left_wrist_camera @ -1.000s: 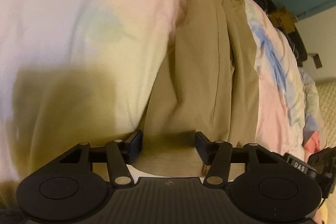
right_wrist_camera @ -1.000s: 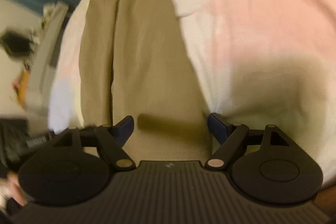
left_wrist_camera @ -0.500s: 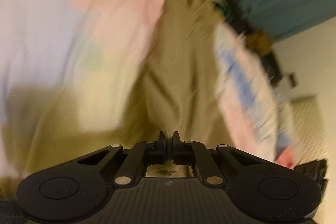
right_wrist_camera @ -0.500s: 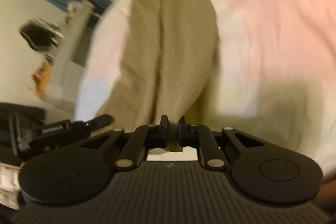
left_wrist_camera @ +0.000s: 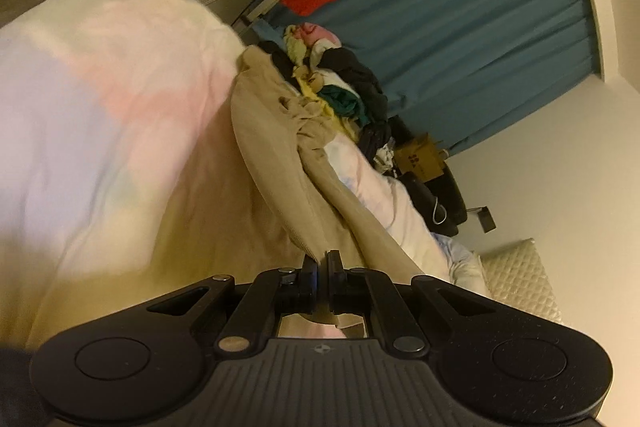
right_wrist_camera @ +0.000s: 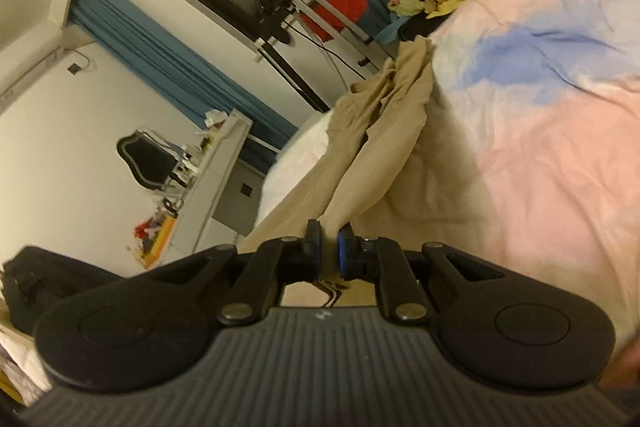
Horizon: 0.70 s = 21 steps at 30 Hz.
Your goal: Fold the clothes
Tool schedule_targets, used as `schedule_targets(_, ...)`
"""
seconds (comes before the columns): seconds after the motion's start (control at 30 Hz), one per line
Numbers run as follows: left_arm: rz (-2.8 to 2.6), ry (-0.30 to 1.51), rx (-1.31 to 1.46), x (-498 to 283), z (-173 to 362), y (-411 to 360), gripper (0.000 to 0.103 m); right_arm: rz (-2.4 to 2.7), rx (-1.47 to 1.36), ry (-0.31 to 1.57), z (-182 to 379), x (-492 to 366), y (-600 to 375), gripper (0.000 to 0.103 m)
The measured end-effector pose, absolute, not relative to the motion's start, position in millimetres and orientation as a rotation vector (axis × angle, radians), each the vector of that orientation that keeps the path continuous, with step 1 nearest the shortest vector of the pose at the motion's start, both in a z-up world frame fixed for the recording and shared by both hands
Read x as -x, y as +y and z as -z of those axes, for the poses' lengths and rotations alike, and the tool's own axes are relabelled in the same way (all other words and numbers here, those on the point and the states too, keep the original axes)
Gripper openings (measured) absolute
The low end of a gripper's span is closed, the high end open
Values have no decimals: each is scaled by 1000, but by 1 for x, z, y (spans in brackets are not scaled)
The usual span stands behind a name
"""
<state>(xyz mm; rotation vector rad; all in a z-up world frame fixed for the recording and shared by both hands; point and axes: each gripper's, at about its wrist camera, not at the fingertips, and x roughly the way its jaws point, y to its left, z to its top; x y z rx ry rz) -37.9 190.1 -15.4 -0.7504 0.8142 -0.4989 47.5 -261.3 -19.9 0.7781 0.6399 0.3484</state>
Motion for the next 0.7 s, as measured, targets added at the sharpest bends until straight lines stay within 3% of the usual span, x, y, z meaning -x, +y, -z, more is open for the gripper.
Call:
schedule_targets(0.3, 476, 872, 811, 68, 62, 189, 4, -319, -851, 691, 59, -11, -265, 12)
schedule_targets(0.5, 408, 817, 721, -25, 36, 170, 4, -285, -839, 656, 43, -97, -268, 12)
schedule_targets(0.7, 303, 698, 594, -159, 19, 139, 4, -194, -632, 594, 27, -236, -245, 12)
